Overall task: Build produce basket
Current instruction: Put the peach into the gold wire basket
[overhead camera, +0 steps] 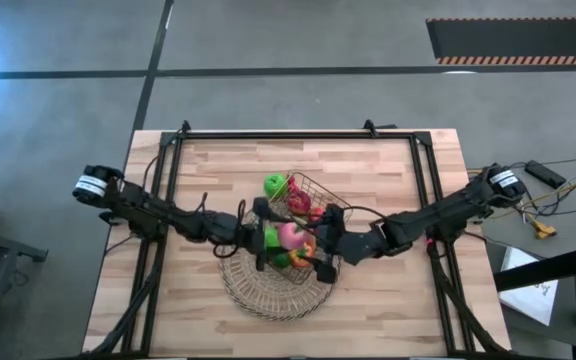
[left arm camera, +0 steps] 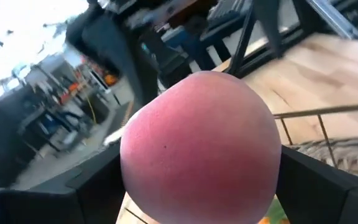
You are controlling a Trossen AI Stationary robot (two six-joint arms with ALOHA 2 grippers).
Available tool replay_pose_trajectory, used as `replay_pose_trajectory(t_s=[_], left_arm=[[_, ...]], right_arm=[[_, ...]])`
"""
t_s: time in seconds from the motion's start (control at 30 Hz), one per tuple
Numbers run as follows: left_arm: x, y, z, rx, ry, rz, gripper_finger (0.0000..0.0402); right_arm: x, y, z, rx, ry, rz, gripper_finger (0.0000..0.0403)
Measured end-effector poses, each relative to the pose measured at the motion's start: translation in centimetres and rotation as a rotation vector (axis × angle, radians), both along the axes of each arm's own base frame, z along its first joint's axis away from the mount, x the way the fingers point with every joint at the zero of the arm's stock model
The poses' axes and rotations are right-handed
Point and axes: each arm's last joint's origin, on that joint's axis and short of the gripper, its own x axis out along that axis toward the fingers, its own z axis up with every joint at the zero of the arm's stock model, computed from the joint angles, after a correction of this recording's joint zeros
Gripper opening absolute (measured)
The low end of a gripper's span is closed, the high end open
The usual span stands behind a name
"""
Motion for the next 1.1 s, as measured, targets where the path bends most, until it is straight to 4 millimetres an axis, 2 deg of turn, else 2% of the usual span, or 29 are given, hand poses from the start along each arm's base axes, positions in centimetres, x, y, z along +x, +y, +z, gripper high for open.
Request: replay_pose_trajectory(t_s=[0.23, 0.5, 0.67, 0.87, 1.1], left_arm=[[-0.1, -0.5, 0.1, 0.18, 0.0, -0.011, 0.0325], [0.0, -0.5, 0.2, 0.194, 0.0, -0.006, 0.0325], [-0.1, -0.4, 0.0, 0.201, 0.013, -0.002, 0.0325], [-0.1, -0.4, -0.1, 0.177, 0.028, -0.002, 0.0325], [0.4, -0.5, 0.1, 0.104, 0.097, 0.003, 0.0325]], right_arm=[[0.7, -0.5, -0.7, -0.032, 0.016, -0.005, 0.0368], [2.4, -0.1, -1.7, -0.183, 0.009, 0.057, 0.0368], [2.9, 0.0, -2.1, -0.24, 0.028, 0.023, 0.0358], [2.8, 0.0, -1.7, -0.218, 0.035, 0.015, 0.031], [1.8, -0.4, -0.8, -0.126, 0.056, -0.022, 0.0304]])
